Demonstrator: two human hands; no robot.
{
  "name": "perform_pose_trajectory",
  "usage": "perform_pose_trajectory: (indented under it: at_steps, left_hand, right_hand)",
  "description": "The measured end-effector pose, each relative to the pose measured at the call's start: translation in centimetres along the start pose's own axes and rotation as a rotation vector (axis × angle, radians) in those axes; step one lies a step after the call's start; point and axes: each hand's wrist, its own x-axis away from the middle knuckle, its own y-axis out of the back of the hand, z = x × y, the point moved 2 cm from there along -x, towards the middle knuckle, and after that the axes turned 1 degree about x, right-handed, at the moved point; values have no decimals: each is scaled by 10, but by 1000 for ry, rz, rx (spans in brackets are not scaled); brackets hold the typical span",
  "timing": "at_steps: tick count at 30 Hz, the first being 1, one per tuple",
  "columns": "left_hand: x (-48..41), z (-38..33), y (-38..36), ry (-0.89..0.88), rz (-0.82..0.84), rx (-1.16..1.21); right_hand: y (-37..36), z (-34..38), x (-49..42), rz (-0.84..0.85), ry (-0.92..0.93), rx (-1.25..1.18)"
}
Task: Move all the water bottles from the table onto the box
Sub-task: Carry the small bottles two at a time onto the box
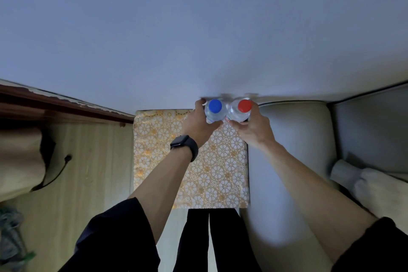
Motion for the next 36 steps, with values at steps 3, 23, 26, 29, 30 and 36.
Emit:
perform_pose_trajectory:
  at_steps: [3, 23, 26, 29, 30, 36]
  left_hand:
    - [2, -1, 3, 29, 14, 18]
    - [13, -9, 18, -186, -64, -90]
    - [14, -11, 17, -189, -59, -82]
    - [12, -17, 18, -186, -44, -96]
    - [12, -17, 20, -184, -35, -106]
    - [32, -19, 40, -111, -3, -75]
  right_hand:
    - [3, 2, 0, 50, 6, 16]
    - [-5, 6, 14, -65, -7, 18]
    - [-6, 5, 17, -68, 8, 18]
    - [-4, 7, 20, -44, 10, 31]
    - [-3, 8, 22, -33, 15, 44]
    - [17, 24, 51, -21, -49, 72]
